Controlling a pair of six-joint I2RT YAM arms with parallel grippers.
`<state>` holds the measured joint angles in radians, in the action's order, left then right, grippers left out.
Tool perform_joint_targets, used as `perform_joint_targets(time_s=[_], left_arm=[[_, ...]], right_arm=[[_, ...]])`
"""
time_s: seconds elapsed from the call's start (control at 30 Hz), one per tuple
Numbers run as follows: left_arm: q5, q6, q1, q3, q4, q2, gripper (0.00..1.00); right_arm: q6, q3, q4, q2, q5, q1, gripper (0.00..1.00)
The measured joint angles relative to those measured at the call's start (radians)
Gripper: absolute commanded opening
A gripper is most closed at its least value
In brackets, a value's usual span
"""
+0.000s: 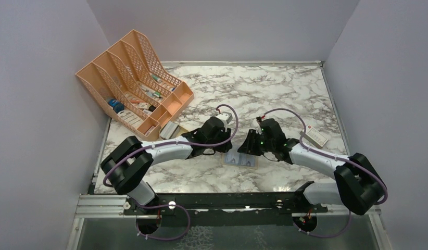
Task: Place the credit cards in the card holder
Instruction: Insert the credit card into the card holder.
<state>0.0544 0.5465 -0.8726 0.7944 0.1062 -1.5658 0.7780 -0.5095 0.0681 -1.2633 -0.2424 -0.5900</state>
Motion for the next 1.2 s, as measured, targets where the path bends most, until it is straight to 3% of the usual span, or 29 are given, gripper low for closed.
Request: perform_joint_targets(time_s=[0.37, 0.53, 0.63, 0.8, 1.0, 1.2], left_arm=[[-0.040, -0.051, 0.000, 0.000, -0.082, 0.016, 0.15], [-0.085, -0.027, 0.001, 0.000, -0.141, 0.029, 0.13], [-0.089, 0.008, 0.001, 0.000, -0.161, 0.069, 0.21], [-0.009, 0.078, 0.003, -0.048, -0.071, 0.177, 0.39], [0.141, 0.180, 0.003, -0.166, 0.085, 0.179, 0.50], [0.166, 0.230, 0.003, -0.216, 0.114, 0.150, 0.59]], right_arm=[[0.007, -0.077, 0.026, -0.113, 0.065, -0.031, 0.17], [0.006, -0.077, 0.019, -0.174, 0.075, -0.031, 0.10], [0.010, -0.077, -0.001, -0.200, 0.075, -0.032, 0.01], [0.011, -0.077, -0.004, -0.203, 0.081, -0.033, 0.01], [0.023, -0.077, -0.033, -0.220, 0.079, -0.034, 0.01], [0.030, -0.071, -0.049, -0.221, 0.080, -0.035, 0.01]])
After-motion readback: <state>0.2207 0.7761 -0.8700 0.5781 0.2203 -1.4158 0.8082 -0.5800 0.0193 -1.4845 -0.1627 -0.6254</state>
